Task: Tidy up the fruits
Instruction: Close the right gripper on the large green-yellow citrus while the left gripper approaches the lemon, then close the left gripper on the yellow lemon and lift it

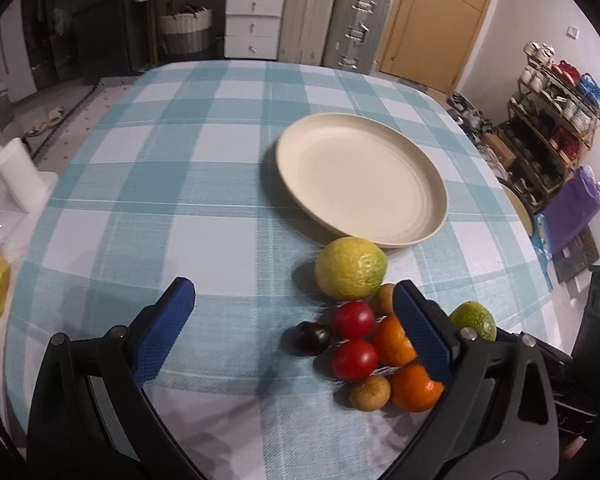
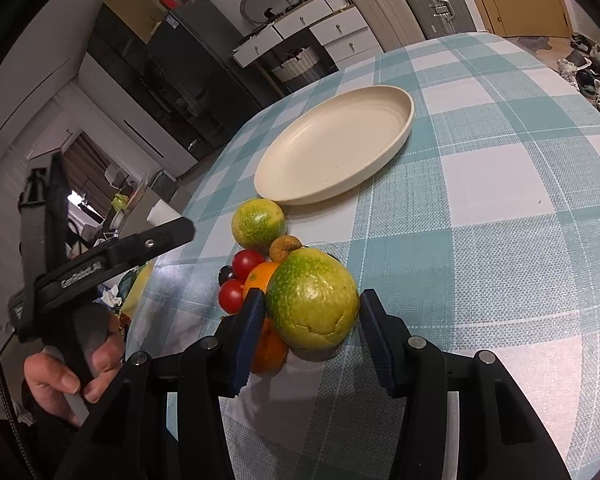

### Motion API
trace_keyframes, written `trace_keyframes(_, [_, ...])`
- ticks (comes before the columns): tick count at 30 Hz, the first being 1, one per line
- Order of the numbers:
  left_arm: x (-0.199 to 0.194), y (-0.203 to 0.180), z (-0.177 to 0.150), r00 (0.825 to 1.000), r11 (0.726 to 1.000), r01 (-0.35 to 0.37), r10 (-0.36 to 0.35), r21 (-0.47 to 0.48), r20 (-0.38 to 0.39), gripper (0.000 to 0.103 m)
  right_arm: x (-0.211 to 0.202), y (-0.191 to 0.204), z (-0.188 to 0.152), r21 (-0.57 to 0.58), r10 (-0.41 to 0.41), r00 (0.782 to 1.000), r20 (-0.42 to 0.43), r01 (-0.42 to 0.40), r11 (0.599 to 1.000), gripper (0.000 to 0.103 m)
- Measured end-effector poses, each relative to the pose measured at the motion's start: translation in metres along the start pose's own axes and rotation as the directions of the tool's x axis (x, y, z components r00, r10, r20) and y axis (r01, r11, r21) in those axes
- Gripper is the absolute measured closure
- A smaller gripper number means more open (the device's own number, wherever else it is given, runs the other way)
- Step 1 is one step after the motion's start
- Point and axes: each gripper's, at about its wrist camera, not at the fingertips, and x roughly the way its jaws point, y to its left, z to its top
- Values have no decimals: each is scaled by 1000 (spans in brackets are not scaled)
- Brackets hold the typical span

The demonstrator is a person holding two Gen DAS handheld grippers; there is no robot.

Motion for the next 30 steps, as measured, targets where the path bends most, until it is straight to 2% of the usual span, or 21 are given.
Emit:
trace_keyframes(5, [23, -9, 8, 998, 999, 29, -28, 29, -47, 4, -5, -4, 0, 1, -6, 1000, 9, 6, 1000, 53])
trace_keyframes(16, [72, -15, 22, 988, 997, 76, -75, 1, -138, 6, -12, -14, 9, 6, -2, 1000, 26, 2, 1000, 53])
trace_keyframes(22, [85, -13, 25, 975, 991, 131, -132, -20, -179, 19, -12, -16, 12, 5, -6, 1000, 27, 5, 1000, 53])
trace_keyframes(24, [88, -13, 25, 966, 985, 172, -174, -27, -191, 39, -11, -17, 13, 8, -6, 1000, 26, 6, 1000, 53])
trace_keyframes(27, [91, -13, 25, 957, 976, 215, -219, -41, -192, 52, -12, -16, 14, 6, -5, 1000, 28, 5, 1000, 53])
trace_keyframes(30, [92, -10, 25, 952, 970, 236, -242, -54, -188, 52, -12, -15, 16, 4, -5, 1000, 30, 5, 1000, 53])
